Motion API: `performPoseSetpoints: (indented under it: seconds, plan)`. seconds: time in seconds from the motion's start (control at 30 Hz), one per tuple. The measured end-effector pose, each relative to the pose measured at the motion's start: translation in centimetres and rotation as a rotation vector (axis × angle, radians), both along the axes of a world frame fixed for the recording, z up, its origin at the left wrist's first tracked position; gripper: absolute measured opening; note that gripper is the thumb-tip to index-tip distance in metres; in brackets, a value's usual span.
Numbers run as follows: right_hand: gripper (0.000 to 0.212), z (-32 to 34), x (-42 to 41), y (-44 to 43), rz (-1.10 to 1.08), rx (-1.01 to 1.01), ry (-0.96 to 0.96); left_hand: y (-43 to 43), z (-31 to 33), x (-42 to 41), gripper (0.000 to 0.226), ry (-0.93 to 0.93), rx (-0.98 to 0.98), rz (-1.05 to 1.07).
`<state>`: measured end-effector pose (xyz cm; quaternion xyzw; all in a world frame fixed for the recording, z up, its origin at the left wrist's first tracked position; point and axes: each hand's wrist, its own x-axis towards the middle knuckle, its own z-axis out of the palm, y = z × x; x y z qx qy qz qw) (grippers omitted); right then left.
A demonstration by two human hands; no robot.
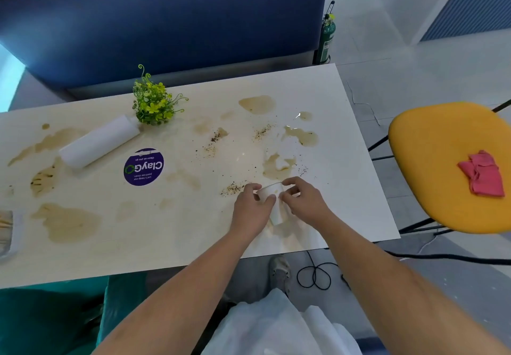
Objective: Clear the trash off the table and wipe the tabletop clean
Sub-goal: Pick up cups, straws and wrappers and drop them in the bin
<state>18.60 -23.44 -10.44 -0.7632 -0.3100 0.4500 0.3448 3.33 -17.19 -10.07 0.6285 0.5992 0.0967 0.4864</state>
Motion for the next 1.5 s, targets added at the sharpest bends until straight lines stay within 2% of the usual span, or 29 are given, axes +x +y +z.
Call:
performPoseSetpoints:
  seconds: [0.1,0.27,0.5,0.8,0.97,1.3,1.5]
  plan:
    - [0.027,0.5,0.0,0.7,-0.01,0.042,-0.007,0.6,0.6,-0.2,0.044,-0.048,0.034,0.033]
    - [0.041,2.2,-1.1,3.0,0.017,0.139,0.02,2.1,2.2,-1.4,0.038,-0.123,0.082,0.102]
    - [0.04,4.7,-6.9,8.2,0.092,0.271,0.099,5.8,5.2,-6.6,0.046,-0.162,0.172,0.24]
    - [0.049,6.8,-19.5,14.9,0.255,0.335,0.123,9.2,7.5,-18.8,0.036,-0.164,0.256,0.522]
    - [0.042,6.7,-28.4,17.3,0.38,0.332,0.163,9.6,7.5,-27.8,0.041,-0.164,0.269,0.679]
    - [0.029,4.4,-44.6,17.3,0.693,0.227,0.164,5.5,4.8,-43.5,0.043,-0.165,0.179,1.011]
    - [0.031,2.7,-53.4,16.3,0.853,0.17,0.148,2.8,3.3,-51.4,0.037,-0.175,0.165,1.181]
